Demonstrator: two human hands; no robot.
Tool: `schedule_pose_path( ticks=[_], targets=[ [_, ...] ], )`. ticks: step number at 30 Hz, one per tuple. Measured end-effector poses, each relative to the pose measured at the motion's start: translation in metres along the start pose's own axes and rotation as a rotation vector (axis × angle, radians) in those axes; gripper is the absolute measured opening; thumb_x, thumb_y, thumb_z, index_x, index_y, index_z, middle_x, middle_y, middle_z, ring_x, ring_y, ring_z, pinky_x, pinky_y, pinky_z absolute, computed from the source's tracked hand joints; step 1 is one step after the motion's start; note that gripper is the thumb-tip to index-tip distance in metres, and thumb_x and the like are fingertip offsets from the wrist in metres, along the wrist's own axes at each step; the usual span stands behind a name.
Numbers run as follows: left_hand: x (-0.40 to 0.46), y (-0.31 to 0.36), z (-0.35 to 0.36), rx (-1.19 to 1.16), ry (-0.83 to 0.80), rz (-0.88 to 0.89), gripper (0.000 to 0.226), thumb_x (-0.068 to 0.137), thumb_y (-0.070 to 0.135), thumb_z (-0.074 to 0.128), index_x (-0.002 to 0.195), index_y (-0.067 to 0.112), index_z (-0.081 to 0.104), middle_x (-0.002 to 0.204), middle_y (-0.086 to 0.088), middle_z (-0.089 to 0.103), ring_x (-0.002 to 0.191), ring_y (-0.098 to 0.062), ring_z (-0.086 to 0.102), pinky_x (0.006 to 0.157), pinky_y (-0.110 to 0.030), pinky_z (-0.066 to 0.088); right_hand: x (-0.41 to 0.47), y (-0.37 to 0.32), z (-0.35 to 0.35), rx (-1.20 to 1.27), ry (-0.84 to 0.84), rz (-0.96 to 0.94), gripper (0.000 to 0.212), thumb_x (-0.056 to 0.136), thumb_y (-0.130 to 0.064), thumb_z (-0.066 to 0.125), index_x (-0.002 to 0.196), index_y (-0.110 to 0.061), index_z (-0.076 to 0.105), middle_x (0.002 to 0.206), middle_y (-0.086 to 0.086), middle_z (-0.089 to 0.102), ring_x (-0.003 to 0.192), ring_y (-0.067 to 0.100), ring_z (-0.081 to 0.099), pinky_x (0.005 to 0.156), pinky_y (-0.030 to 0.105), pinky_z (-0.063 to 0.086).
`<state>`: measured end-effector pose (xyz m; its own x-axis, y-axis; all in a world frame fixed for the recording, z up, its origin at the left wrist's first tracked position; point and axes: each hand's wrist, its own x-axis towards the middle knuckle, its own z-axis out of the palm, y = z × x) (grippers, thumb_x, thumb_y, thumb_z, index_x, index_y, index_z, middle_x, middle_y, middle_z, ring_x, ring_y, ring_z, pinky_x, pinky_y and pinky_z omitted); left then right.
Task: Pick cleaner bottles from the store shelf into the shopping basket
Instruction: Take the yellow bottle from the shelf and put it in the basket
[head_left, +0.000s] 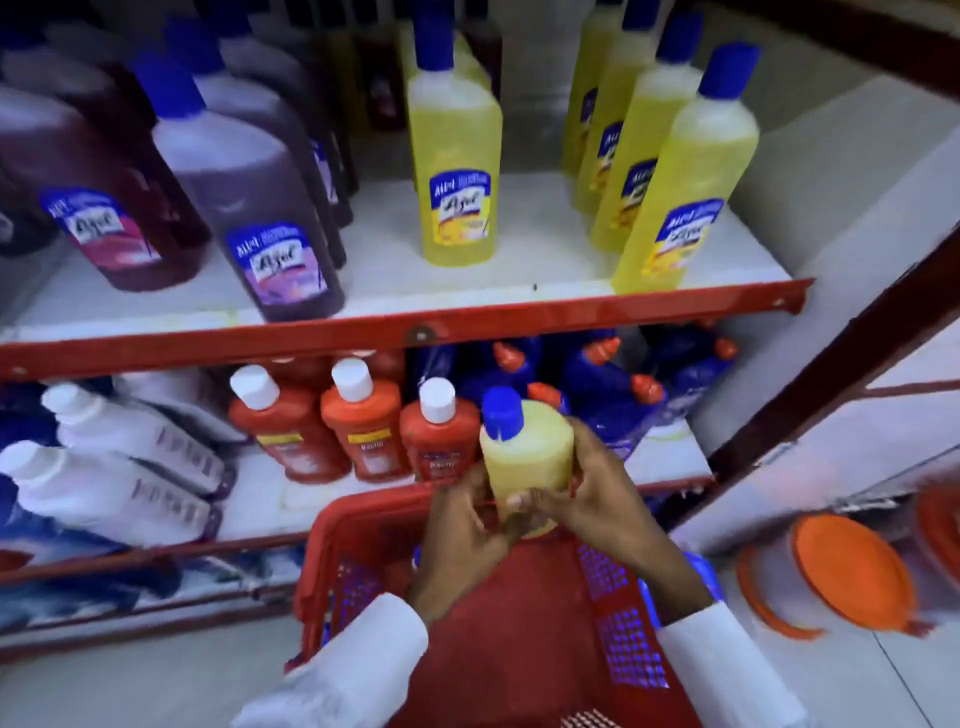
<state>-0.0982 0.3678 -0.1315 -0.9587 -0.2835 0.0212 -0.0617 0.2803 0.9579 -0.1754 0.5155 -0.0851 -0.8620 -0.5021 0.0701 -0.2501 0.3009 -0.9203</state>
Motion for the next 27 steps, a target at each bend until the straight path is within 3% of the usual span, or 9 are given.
schedule_pose_path(
  ticks=[3, 5, 9, 12, 15, 20, 23, 25, 27],
  targets=[
    [-0.013, -0.048, 0.030, 0.070, -0.035, -0.119, 0.036, 0.066, 0.025, 0.084, 0.099, 0.030, 0.070, 0.086, 0.030, 0.075, 0.084, 0.006, 0.070, 0.078, -0.023, 0.059, -0.011, 0.051, -0.003, -0.132, -0.087, 0.110, 0.075, 0.053, -0.037, 0.095, 0.119, -0.020, 0.064, 0.109, -0.001, 0.074, 0.093, 0.002, 0.066, 0.083, 0.014, 0.051],
    [-0.018, -0.072, 0.050, 0.067, -0.034, -0.183, 0.033, 0.063, 0.034, 0.075, 0.095, 0.024, 0.072, 0.087, 0.021, 0.077, 0.085, 0.001, 0.071, 0.079, -0.029, 0.060, -0.017, 0.081, 0.001, -0.194, -0.112, 0.194, 0.070, 0.046, -0.019, 0.097, 0.108, -0.024, 0.066, 0.103, -0.005, 0.073, 0.089, -0.002, 0.063, 0.078, 0.006, 0.046],
    [-0.023, -0.120, 0.087, 0.082, 0.010, -0.320, 0.034, 0.058, 0.034, 0.069, 0.089, 0.022, 0.074, 0.088, 0.002, 0.078, 0.082, -0.012, 0.067, 0.073, -0.032, 0.055, -0.025, 0.137, 0.022, -0.256, -0.091, 0.317, 0.065, 0.038, -0.021, 0.084, 0.102, -0.020, 0.074, 0.096, 0.000, 0.078, 0.083, 0.010, 0.070, 0.080, 0.029, 0.059],
    [-0.019, -0.149, 0.102, 0.021, 0.008, -0.423, 0.031, 0.058, 0.038, 0.055, 0.084, 0.040, 0.072, 0.076, 0.006, 0.077, 0.079, -0.014, 0.063, 0.080, -0.047, 0.058, -0.027, 0.160, 0.035, -0.250, -0.082, 0.382, 0.048, 0.046, -0.013, 0.087, 0.087, -0.032, 0.071, 0.087, -0.002, 0.078, 0.078, 0.004, 0.069, 0.075, 0.022, 0.056],
    [-0.013, -0.170, 0.106, -0.026, 0.002, -0.472, 0.030, 0.057, 0.032, 0.056, 0.082, 0.029, 0.074, 0.080, -0.014, 0.076, 0.080, -0.015, 0.061, 0.080, -0.053, 0.058, -0.027, 0.175, 0.044, -0.205, -0.063, 0.413, 0.042, 0.049, -0.016, 0.081, 0.076, -0.042, 0.062, 0.077, -0.012, 0.072, 0.073, -0.005, 0.066, 0.072, 0.016, 0.051],
    [-0.011, -0.186, 0.107, 0.069, 0.020, -0.455, 0.038, 0.060, 0.020, 0.063, 0.085, 0.048, 0.069, 0.099, -0.006, 0.076, 0.093, -0.021, 0.070, 0.087, -0.044, 0.058, -0.024, 0.185, 0.049, -0.185, -0.097, 0.430, 0.038, 0.052, -0.019, 0.075, 0.079, -0.044, 0.064, 0.082, -0.013, 0.072, 0.082, 0.009, 0.070, 0.081, 0.029, 0.056],
    [-0.011, -0.163, 0.097, 0.094, 0.009, -0.462, 0.047, 0.064, 0.009, 0.065, 0.089, 0.050, 0.067, 0.102, -0.002, 0.075, 0.097, -0.021, 0.069, 0.084, -0.032, 0.055, -0.021, 0.183, 0.048, -0.190, -0.142, 0.447, 0.046, 0.049, -0.020, 0.073, 0.095, -0.025, 0.072, 0.094, 0.001, 0.077, 0.088, 0.013, 0.069, 0.087, 0.032, 0.056],
    [-0.011, -0.145, 0.087, 0.152, -0.054, -0.474, 0.055, 0.067, -0.005, 0.059, 0.102, 0.037, 0.067, 0.104, 0.003, 0.071, 0.102, -0.018, 0.065, 0.082, -0.024, 0.052, -0.019, 0.179, 0.047, -0.204, -0.167, 0.456, 0.053, 0.049, -0.021, 0.071, 0.102, -0.016, 0.073, 0.100, 0.007, 0.078, 0.092, 0.016, 0.070, 0.090, 0.036, 0.056],
    [-0.013, -0.126, 0.075, 0.219, -0.107, -0.489, 0.052, 0.069, -0.005, 0.055, 0.113, 0.018, 0.068, 0.111, -0.002, 0.070, 0.105, -0.022, 0.066, 0.089, -0.028, 0.052, -0.019, 0.169, 0.041, -0.232, -0.167, 0.445, 0.054, 0.052, -0.015, 0.070, 0.106, -0.017, 0.073, 0.103, 0.007, 0.079, 0.097, 0.019, 0.072, 0.093, 0.041, 0.056]
  ],
)
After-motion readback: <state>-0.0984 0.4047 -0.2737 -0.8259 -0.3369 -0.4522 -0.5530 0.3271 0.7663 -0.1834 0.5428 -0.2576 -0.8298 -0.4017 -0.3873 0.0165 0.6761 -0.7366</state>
